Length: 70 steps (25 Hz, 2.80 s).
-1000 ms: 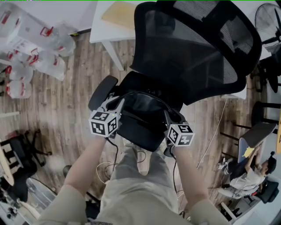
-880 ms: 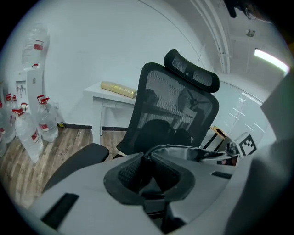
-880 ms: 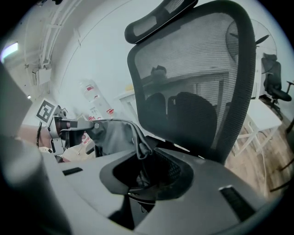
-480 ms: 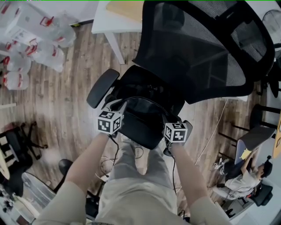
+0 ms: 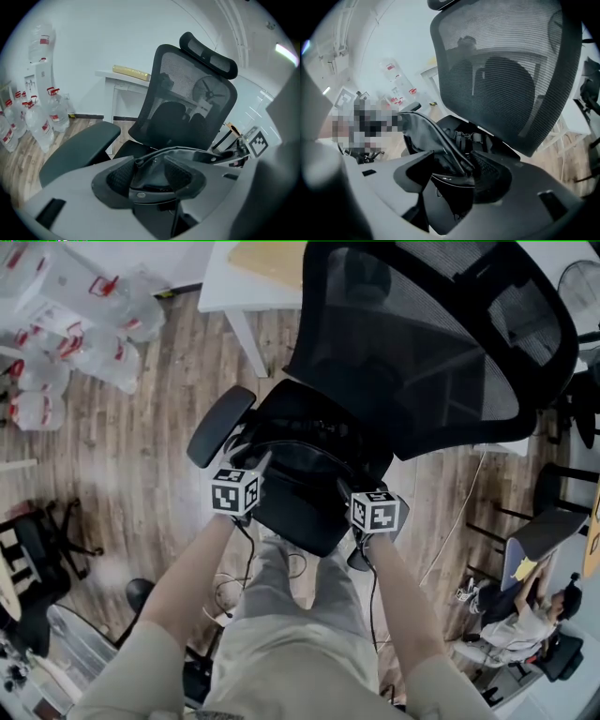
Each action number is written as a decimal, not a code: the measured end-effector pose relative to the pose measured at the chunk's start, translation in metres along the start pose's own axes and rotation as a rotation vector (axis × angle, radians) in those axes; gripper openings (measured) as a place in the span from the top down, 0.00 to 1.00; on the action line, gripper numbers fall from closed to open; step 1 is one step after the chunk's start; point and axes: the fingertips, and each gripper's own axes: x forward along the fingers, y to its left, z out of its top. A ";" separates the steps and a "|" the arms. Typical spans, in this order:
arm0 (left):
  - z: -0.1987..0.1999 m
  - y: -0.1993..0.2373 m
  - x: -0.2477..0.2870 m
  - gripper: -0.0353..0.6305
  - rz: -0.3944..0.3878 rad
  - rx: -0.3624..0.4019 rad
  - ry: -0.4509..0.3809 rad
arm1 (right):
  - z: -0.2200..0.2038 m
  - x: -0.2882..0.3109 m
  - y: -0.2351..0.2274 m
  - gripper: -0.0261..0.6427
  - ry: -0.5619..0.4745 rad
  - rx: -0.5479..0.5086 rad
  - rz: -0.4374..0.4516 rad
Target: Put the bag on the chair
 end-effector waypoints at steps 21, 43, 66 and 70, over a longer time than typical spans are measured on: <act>0.075 -0.068 -0.124 0.65 -0.044 0.039 -0.149 | 0.095 -0.169 0.050 0.82 -0.282 -0.168 0.005; 0.163 -0.177 -0.303 0.81 -0.134 0.229 -0.470 | 0.166 -0.399 0.168 0.92 -0.694 -0.322 0.249; 0.156 -0.262 -0.436 0.88 -0.188 0.425 -0.668 | 0.134 -0.522 0.235 0.93 -0.795 -0.397 0.313; 0.154 -0.266 -0.440 0.88 -0.203 0.408 -0.682 | 0.131 -0.519 0.239 0.93 -0.781 -0.405 0.324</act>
